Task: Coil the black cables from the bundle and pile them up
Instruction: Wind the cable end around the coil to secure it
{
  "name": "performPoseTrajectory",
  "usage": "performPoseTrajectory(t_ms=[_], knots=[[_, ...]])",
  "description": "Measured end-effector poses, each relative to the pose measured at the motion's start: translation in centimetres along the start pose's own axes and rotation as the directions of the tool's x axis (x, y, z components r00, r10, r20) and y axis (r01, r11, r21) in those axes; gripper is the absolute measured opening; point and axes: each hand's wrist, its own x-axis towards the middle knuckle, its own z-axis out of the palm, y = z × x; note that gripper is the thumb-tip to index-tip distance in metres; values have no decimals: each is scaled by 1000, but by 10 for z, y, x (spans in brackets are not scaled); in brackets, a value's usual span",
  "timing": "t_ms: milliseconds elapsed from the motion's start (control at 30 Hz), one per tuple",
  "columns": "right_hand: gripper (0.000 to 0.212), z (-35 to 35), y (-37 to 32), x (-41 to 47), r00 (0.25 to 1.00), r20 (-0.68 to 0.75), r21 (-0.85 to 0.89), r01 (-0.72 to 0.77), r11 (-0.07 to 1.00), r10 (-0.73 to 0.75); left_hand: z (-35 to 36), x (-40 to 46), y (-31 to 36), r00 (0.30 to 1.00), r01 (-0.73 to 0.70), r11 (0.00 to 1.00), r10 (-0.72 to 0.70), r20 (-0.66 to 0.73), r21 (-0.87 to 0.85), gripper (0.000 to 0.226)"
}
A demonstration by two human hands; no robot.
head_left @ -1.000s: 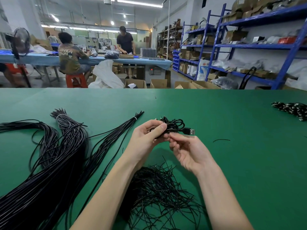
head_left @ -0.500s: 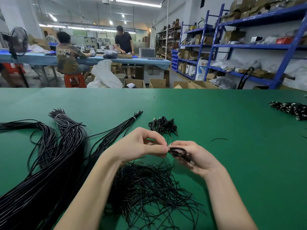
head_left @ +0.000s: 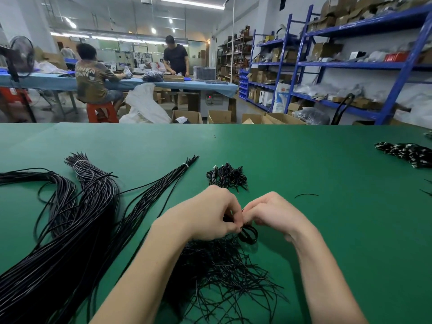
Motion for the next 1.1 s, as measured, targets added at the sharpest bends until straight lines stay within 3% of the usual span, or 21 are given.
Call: performPoseTrajectory(t_ms=[167, 300, 433, 600, 767, 867, 1100], knots=[[20, 17, -10, 6, 918, -348, -215, 120, 969, -190, 6, 4, -4, 962, 156, 987, -161, -220, -41, 11], [12, 23, -13, 10, 884, -415, -16, 228, 973, -214, 5, 6, -9, 891, 232, 960, -273, -364, -155, 6], [14, 21, -13, 9, 839, -486, 54, 309, 949, -246, 9, 10, -11, 830, 185, 910, -347, -436, -371, 9], [13, 23, -12, 9, 755, -560, 3, 414, 910, -342, 11, 10, -11, 806, 136, 718, -481, -346, -683, 6], [11, 22, -11, 7, 715, -551, -48, 487, 872, -430, 10, 12, -13, 823, 81, 378, -548, -152, -922, 2], [12, 23, -10, 6, 681, -541, -117, 520, 846, -493, 11, 13, -15, 822, 67, 223, -565, -73, -973, 9], [17, 20, -4, 7, 599, -550, -177, 597, 782, -581, 15, 18, -14, 826, 34, 49, -564, 0, -998, 5]])
